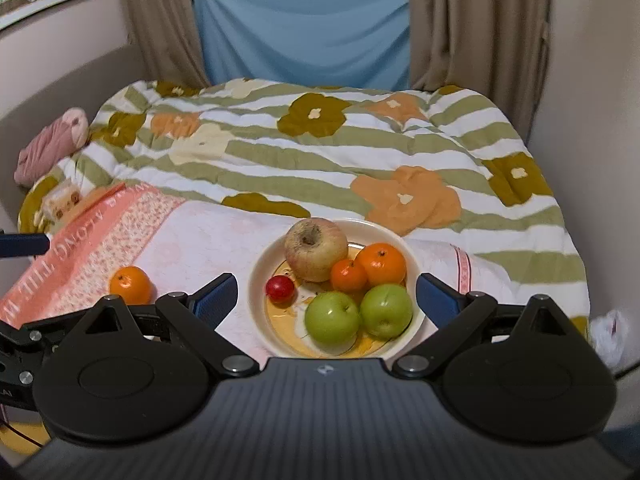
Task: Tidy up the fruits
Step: 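Move both tools back toward the large orange and the kiwi, then grasp the large orange with the left tool while the right tool grasps the brown kiwi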
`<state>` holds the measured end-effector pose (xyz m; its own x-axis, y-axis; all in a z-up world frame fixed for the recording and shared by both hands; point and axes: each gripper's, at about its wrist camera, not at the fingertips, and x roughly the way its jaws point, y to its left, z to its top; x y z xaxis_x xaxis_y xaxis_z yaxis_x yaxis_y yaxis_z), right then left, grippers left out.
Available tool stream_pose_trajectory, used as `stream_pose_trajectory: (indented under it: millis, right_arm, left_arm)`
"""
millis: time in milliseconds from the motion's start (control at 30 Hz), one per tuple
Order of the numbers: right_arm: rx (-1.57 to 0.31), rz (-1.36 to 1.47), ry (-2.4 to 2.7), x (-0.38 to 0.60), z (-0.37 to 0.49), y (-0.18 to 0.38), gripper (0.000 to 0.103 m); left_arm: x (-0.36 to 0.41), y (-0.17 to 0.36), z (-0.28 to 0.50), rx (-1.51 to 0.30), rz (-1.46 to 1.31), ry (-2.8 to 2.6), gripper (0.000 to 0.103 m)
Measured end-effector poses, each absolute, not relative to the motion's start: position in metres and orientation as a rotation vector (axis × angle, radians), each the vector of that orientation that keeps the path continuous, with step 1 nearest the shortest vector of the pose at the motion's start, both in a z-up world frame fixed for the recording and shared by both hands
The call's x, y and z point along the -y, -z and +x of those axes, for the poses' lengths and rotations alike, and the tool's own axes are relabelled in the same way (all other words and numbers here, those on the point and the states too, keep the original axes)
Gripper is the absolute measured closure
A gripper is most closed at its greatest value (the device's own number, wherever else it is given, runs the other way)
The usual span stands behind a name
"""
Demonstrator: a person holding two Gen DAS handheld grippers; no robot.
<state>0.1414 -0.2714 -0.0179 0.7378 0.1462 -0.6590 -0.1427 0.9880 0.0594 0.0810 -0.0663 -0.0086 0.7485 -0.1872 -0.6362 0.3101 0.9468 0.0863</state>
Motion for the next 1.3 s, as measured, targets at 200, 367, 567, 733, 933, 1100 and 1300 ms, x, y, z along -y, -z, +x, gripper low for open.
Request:
stream_pose_trajectory:
  millis: [200, 367, 567, 733, 933, 1100, 1300]
  right_arm:
    - [-0.705, 0.010, -0.104, 0.247, 0.105, 0.019, 0.000]
    - [-0.711, 0.049, -0.077, 0.221, 0.086, 0.026, 0.000]
    - [-0.735, 0.101, -0.055, 0.186, 0.082, 0.042, 0.000]
    - [-0.763, 0.184, -0.008, 0.156, 0.087, 0.063, 0.000]
    - [-0.816, 0.221, 0.026, 0.119, 0.095, 0.096, 0.000]
    - [-0.856, 0.239, 0.018, 0.096, 0.109, 0.120, 0.000]
    - [-0.882, 0.220, 0.044, 0.083, 0.124, 0.143, 0.000]
  left_arm:
    - [0.038, 0.014, 0.072, -0.691, 0.204, 0.312, 0.000]
    - [0.015, 0.020, 0.071, -0.699, 0.227, 0.328, 0.000]
    - [-0.016, 0.033, 0.083, -0.726, 0.224, 0.349, 0.000]
    - [-0.039, 0.049, 0.104, -0.734, 0.240, 0.382, 0.000]
    - [-0.057, 0.077, 0.139, -0.748, 0.299, 0.454, 0.004]
    - [-0.061, 0.101, 0.165, -0.771, 0.327, 0.500, 0.007]
    - [-0.054, 0.120, 0.181, -0.792, 0.369, 0.582, 0.015]
